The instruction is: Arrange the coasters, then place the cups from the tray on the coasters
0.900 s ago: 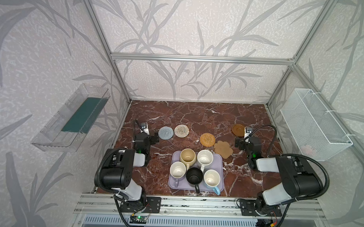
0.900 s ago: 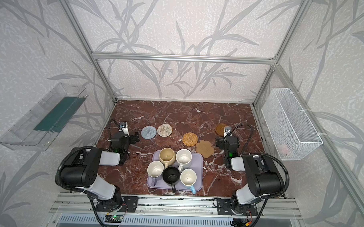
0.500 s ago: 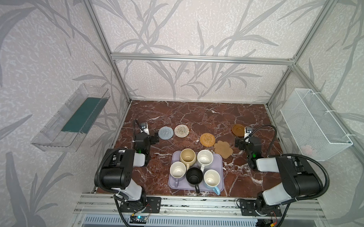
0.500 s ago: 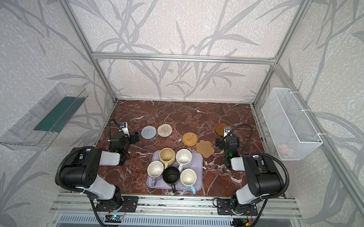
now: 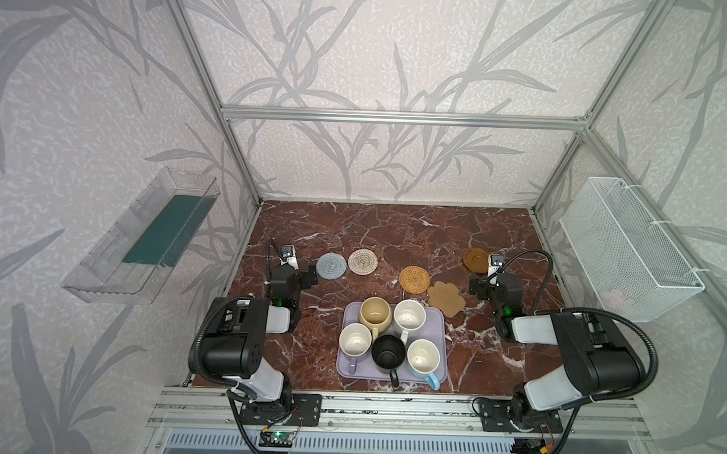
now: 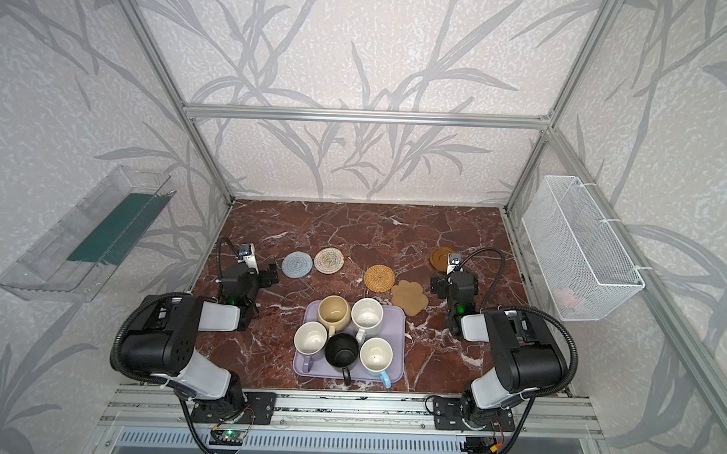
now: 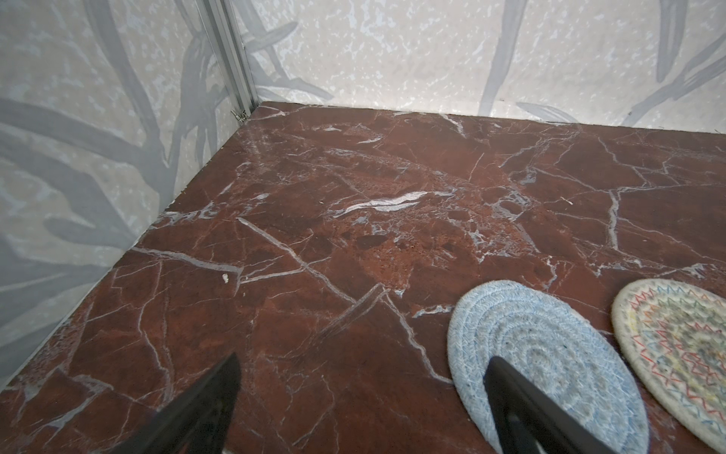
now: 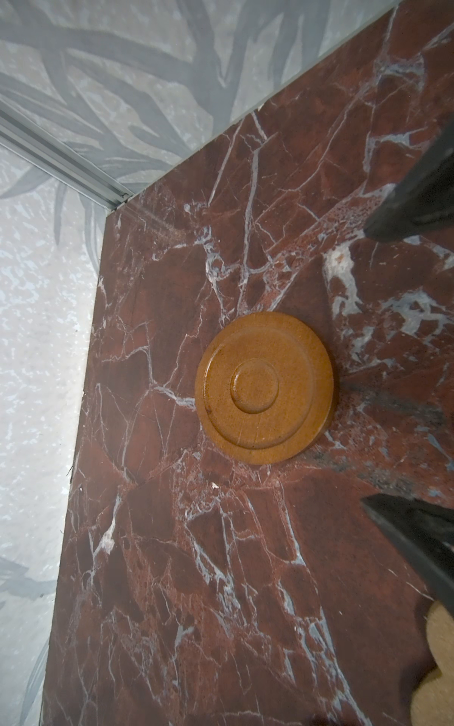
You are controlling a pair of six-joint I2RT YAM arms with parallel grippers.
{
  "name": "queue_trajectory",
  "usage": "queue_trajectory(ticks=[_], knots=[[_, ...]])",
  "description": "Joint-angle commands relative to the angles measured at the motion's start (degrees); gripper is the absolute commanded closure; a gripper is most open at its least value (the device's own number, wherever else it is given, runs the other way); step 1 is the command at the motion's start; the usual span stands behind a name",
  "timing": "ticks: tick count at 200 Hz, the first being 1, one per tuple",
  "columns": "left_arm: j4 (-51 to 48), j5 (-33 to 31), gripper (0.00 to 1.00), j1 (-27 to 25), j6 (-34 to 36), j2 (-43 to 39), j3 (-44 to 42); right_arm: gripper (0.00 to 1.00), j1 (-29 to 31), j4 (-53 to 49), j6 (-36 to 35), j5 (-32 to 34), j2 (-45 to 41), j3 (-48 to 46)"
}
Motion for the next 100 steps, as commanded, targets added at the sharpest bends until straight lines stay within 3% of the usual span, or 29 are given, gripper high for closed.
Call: queue_trajectory(ticks=[1, 100], knots=[[1.22, 0.24, 0.01, 0.16, 0.04, -0.26, 0.36, 0.01, 0.16, 2.15, -0.42, 0.78, -0.26, 1.09], [1.21, 0.18, 0.01, 0.2, -0.04, -0.26, 0.28, 0.01, 0.16, 2.16, -0.42, 0.78, -0.26, 1.0]])
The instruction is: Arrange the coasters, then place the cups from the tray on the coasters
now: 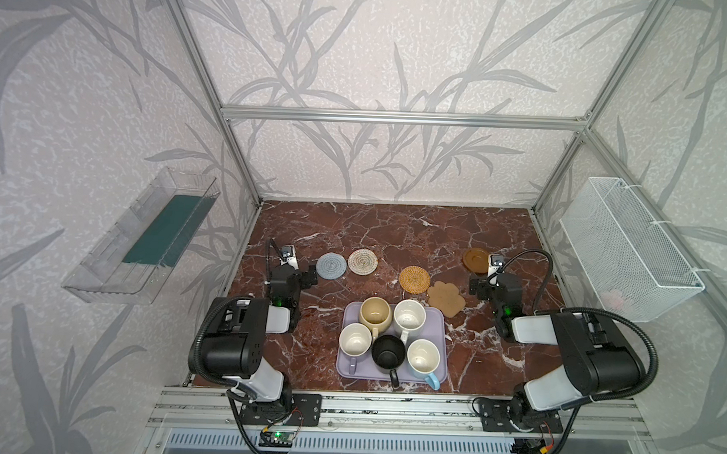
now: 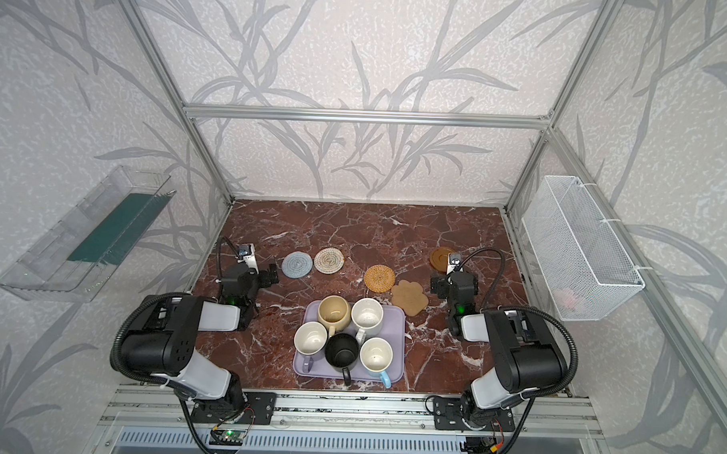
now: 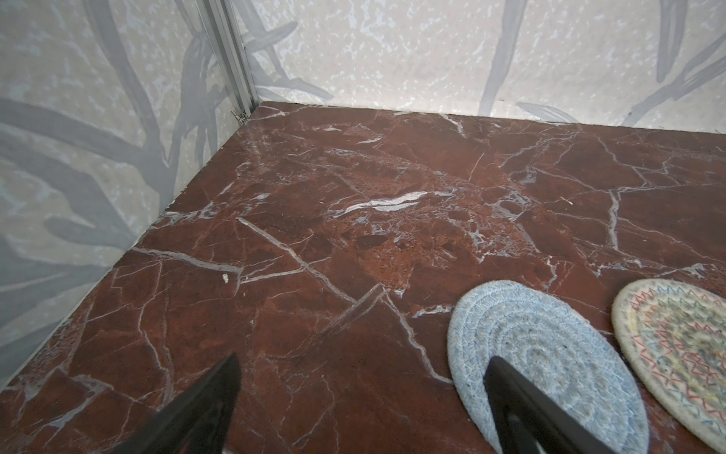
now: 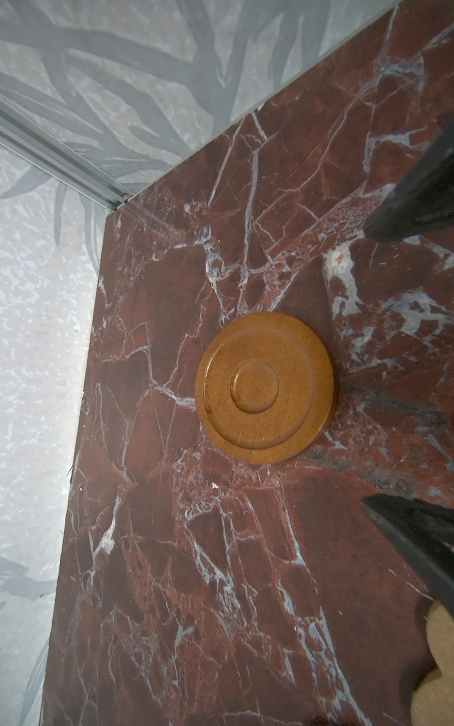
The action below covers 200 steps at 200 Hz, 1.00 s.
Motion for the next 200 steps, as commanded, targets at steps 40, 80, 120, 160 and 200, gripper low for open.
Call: queue_trajectory(ticks=[40, 80, 120, 160, 200], knots=[[1.18, 0.44, 0.01, 0.21, -0.13, -0.29, 0.17, 0.01, 0.17, 2.25, -0.46, 0.78, -0.26, 1.04], [2.61, 2.38, 0.01, 0.18, 0.57, -1.64, -1.0, 0.01, 0.16, -0.97, -0.33, 0.78, -3.67, 1.31], [-5.01, 0.08, 0.01, 0.12, -0.11, -10.15, -0.78, 0.01, 0.23, -8.87, 0.05, -0.2, -10.49, 1.55], [-20.66, -1.66, 0.01, 0.03, -3.63, -20.71, 3.86, 0.01, 0.23, -25.44, 5.17, -2.73, -17.74, 6.3], [-35.32, 4.54, 0.01, -0.68, -10.22, -26.95, 11.49, 0.01, 0.16, -41.32, 12.1, -8.17, -22.38, 13.11]])
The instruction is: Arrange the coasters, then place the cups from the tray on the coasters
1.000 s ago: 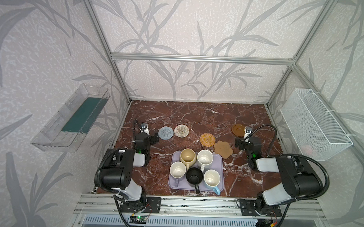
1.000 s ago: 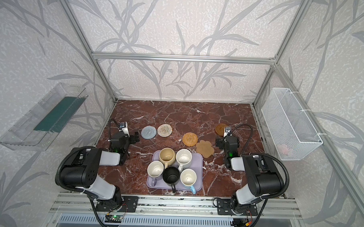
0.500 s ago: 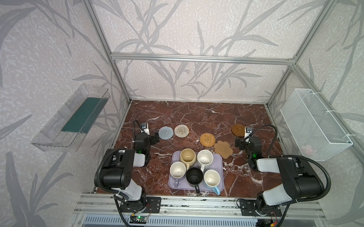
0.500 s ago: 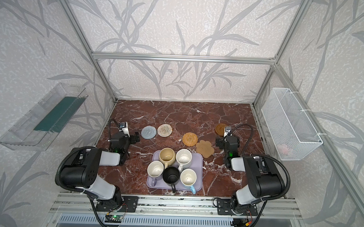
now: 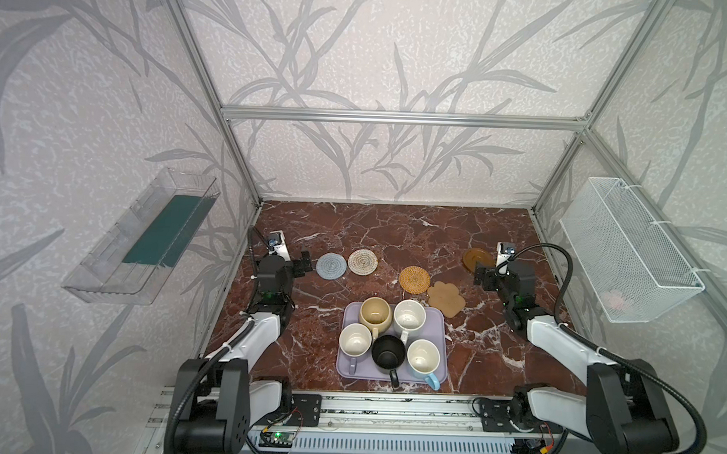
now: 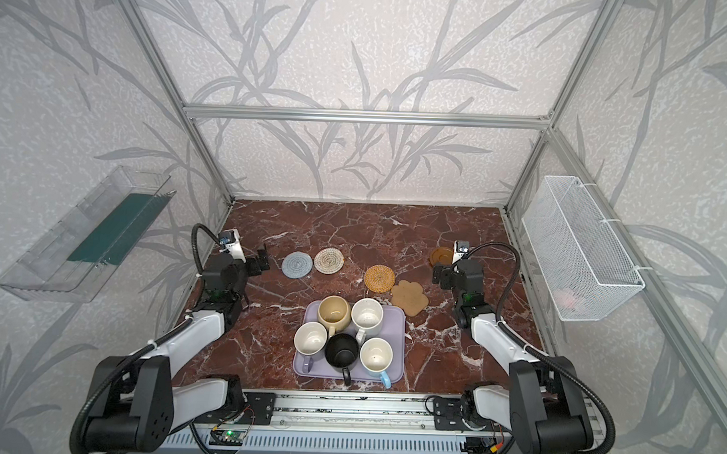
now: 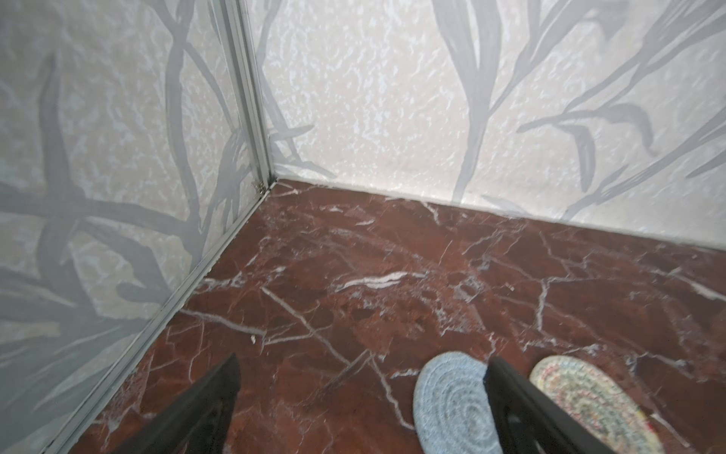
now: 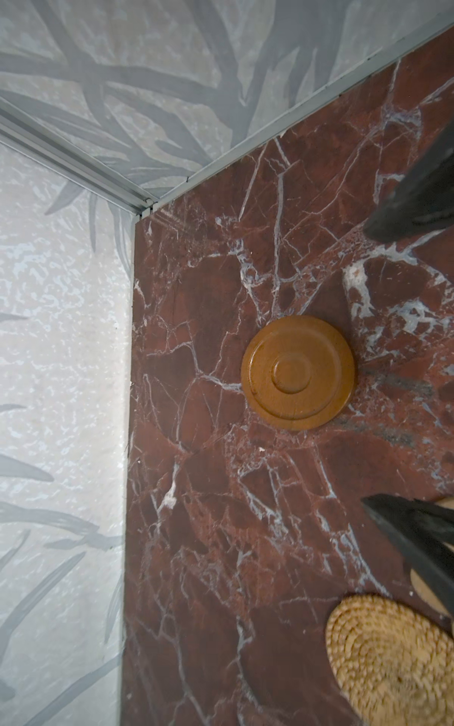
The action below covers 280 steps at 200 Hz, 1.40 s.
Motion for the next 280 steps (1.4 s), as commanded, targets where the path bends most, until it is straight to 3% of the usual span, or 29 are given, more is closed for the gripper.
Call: queue_trajectory(ticks=[1, 24, 62, 89, 110, 148, 210, 280], knots=[[-12.13, 3.25, 0.01, -0.65, -5.42, -3.1, 4.34, 0.01, 0.16, -12.18, 5.48, -4.66, -3.08, 3.69], [-16.19, 3.79, 0.01, -1.66, -14.44, -5.11, 6.3, 0.01, 0.36, -13.24, 7.61, -10.21, -5.26, 4.38], [-26.06, 9.92, 0.01, -2.69, -25.25, -4.01, 13.19, 0.01, 2.18, -15.55, 11.28, -11.79, -7.1, 5.92], [-39.92, 3.67, 0.01, -5.77, -30.65, -1.52, 19.36, 0.01, 6.93, -17.31, 10.61, -9.45, -7.1, 7.56], [-46.11, 3.8, 0.01, -8.62, -30.46, 3.16, 24.19, 0.01, 10.5, -18.35, 10.63, -7.89, -6.23, 9.67], [-47.43, 5.07, 0.01, -12.23, -31.02, 11.13, 27.46, 0.01, 16.33, -20.17, 9.59, -5.84, -2.92, 14.4], [-55.98, 5.51, 0.02, -12.5, -28.7, 27.49, 37.83, 0.01, 22.81, -20.87, 8.84, -8.8, 4.58, 19.99], [-66.68, 1.16, 0.17, -12.4, -28.23, 42.66, 50.64, 0.01, 26.04, -20.02, 9.07, -9.53, 9.13, 22.68]])
